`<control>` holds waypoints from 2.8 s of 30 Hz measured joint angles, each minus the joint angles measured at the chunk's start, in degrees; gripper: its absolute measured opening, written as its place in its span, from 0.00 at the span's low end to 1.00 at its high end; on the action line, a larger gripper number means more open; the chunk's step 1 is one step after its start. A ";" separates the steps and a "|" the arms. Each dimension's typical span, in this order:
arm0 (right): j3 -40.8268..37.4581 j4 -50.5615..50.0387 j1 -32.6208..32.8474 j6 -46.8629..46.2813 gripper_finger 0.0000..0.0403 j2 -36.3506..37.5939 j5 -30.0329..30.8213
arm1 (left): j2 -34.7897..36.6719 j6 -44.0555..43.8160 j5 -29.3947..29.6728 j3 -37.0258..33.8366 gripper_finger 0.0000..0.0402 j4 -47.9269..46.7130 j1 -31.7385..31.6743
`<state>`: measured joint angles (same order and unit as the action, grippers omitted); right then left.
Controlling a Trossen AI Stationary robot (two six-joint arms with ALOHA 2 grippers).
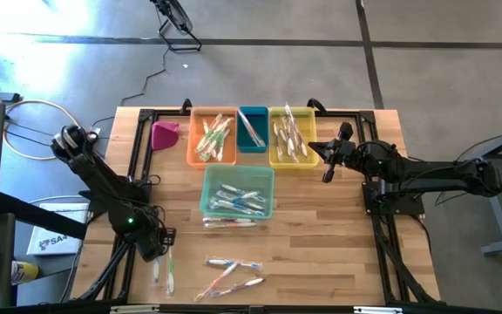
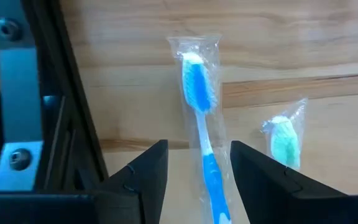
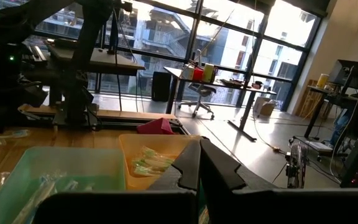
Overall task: Pick & Place Toothbrushes
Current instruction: Put the blue toothbrush into the green bin
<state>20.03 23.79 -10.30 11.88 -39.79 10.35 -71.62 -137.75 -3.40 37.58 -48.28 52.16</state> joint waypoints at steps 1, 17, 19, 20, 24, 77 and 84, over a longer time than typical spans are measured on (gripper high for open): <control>0.00 0.02 0.00 0.00 0.01 0.00 0.00 | -0.68 0.02 0.00 0.00 0.42 0.46 0.00; 0.00 0.00 0.00 0.02 0.01 0.00 0.00 | -8.15 -0.06 0.02 0.05 0.42 4.28 0.00; 0.00 0.00 0.02 0.02 0.01 0.00 0.00 | -8.76 -0.07 0.01 0.17 0.42 4.29 0.00; 0.00 0.00 0.02 0.02 0.01 0.00 0.00 | -8.83 -0.05 0.02 0.17 0.42 4.29 0.00; 0.00 0.00 -0.01 0.02 0.01 0.00 0.00 | -8.86 1.04 0.02 0.11 0.42 4.40 0.00; 0.00 0.37 0.01 0.42 0.01 -0.02 0.01 | 17.86 0.86 39.55 -0.11 0.00 -14.92 -0.04; 0.00 0.37 0.02 0.42 0.01 -0.02 0.01 | 22.89 2.44 46.73 -0.11 0.00 -14.72 -0.07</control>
<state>20.03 24.16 -10.28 12.29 -39.81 10.36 -48.73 -135.31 43.33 37.47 -63.00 52.10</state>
